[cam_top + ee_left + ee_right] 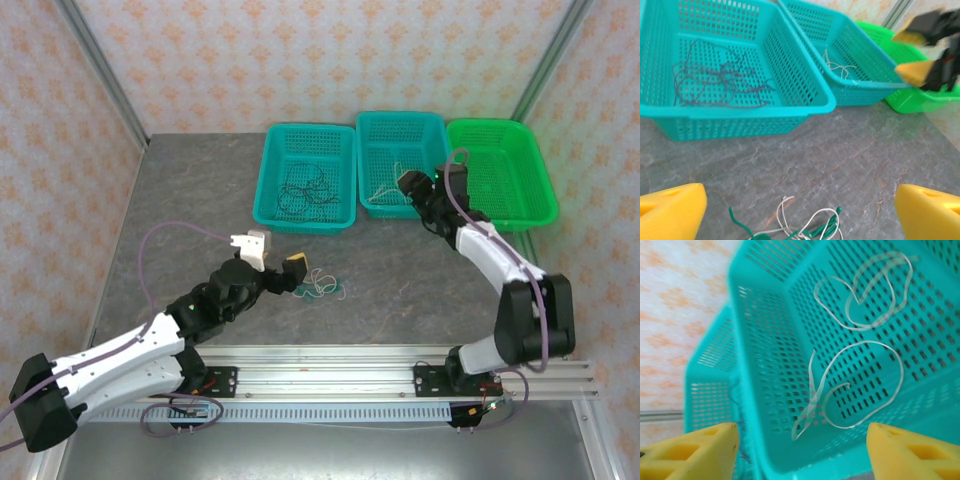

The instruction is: Untangle the cables

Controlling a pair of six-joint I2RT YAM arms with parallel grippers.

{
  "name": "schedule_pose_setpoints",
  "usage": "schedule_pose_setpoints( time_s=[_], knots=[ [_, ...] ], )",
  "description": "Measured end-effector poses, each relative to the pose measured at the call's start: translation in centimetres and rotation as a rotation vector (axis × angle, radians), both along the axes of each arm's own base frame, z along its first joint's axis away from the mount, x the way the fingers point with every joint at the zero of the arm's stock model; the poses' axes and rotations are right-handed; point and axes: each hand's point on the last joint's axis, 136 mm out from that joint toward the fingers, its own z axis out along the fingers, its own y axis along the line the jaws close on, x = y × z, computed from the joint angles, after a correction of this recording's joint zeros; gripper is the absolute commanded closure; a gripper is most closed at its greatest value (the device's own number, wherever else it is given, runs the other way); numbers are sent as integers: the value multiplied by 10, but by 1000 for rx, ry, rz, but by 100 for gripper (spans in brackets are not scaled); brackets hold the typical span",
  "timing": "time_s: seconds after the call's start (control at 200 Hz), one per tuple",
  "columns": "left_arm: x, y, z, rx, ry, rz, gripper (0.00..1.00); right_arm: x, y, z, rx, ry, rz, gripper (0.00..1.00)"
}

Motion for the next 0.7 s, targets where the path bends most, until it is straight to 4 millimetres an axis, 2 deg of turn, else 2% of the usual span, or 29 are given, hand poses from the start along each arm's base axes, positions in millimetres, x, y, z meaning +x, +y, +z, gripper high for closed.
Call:
schedule_pose_setpoints(
  time_s=[0.14, 0.21, 0.275, 0.39, 0.45, 0.521, 0.621, 0.701],
  knots=[
    [2, -2, -12, 27, 61, 8, 13, -31, -4, 66, -8, -177, 18, 30],
    [5, -4, -19, 50, 99, 15, 17, -49, 2, 84, -11, -239, 56, 30],
    [9, -7, -25, 76, 141, 23, 22, -68, 18, 89, -18, -267, 128, 31],
    [17, -22, -37, 120, 211, 1, 30, -104, 63, 73, -49, -247, 311, 33],
    [21, -33, -46, 133, 251, -20, 34, -126, 90, 58, -76, -216, 431, 34],
    [22, -45, -60, 153, 296, -58, 37, -147, 113, 37, -110, -168, 548, 35],
    [23, -62, -83, 175, 366, -133, 40, -166, 129, 6, -159, -86, 657, 38],
    [24, -72, -101, 161, 431, -216, 42, -175, 133, -14, -181, -29, 704, 38]
  ],
)
